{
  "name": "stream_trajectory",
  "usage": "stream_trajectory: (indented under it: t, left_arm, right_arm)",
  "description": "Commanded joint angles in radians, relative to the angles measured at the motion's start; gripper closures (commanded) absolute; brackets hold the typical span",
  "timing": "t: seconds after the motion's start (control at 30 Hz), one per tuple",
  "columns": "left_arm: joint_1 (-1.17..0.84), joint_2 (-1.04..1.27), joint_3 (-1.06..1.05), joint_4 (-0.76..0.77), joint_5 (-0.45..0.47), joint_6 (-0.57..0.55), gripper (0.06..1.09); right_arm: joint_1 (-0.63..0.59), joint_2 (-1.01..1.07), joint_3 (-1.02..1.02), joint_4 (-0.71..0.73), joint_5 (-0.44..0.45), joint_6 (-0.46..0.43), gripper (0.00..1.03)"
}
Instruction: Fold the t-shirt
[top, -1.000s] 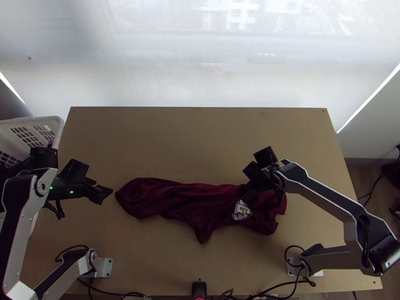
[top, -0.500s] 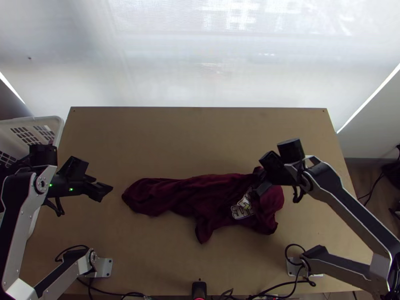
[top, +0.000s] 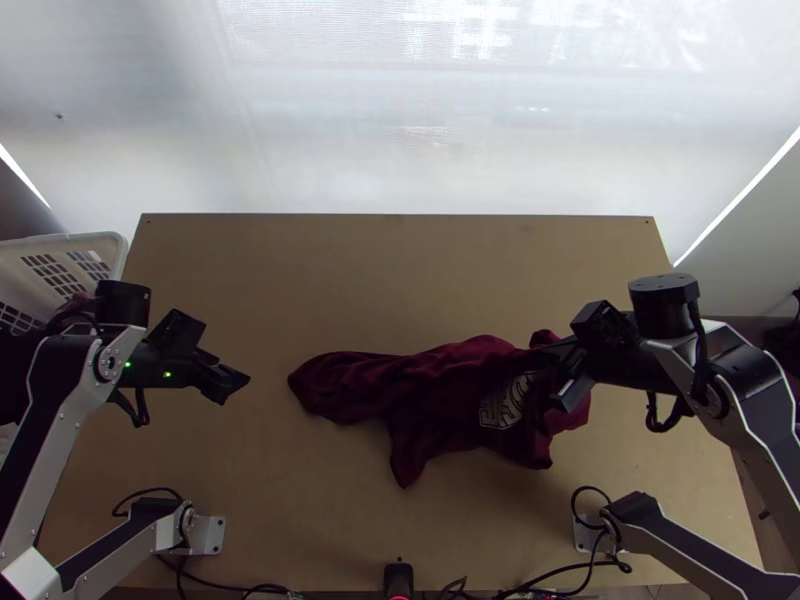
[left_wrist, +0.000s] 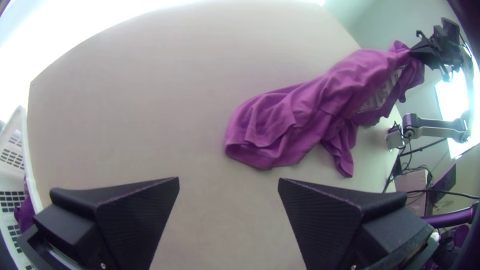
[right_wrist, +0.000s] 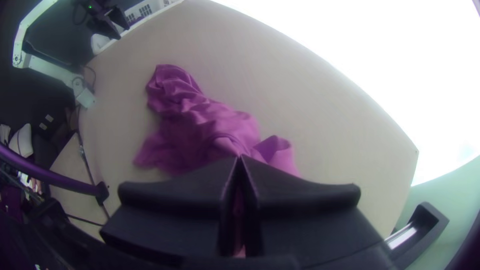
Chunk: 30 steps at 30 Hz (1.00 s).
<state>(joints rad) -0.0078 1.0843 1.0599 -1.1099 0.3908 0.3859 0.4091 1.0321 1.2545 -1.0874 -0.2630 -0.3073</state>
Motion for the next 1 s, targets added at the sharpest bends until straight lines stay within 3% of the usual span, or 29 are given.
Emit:
stream_trajectory:
  t: [0.0, 0.13, 0.3, 0.47, 0.8, 0.97]
  left_arm:
    - [-0.331, 0.058, 0.020, 0.047, -0.001, -0.170, 0.12]
    - [-0.501, 0.141, 0.083, 0.119, -0.040, -0.226, 0.12]
    - [-0.712, 0.293, 0.201, 0.182, -0.081, -0.220, 0.11]
    - [-0.923, 0.460, 0.350, 0.242, -0.224, -0.160, 0.11]
    - [-1.064, 0.733, 0.626, 0.410, -0.464, -0.193, 0.11]
    - [-1.126, 0.784, 0.693, 0.409, -0.480, -0.232, 0.12]
  right_arm:
    - [-0.003, -0.063, 0.011, -0.072, -0.021, 0.002, 1.00]
    - [-0.003, -0.061, 0.010, -0.072, -0.027, 0.010, 1.00]
    - [0.002, -0.052, 0.005, -0.072, -0.027, 0.011, 1.00]
    - [0.002, -0.041, -0.003, -0.065, -0.028, 0.016, 1.00]
    - [-0.009, 0.006, -0.003, -0.043, -0.027, 0.028, 1.00]
    - [-0.023, 0.028, -0.001, -0.029, -0.027, 0.033, 1.00]
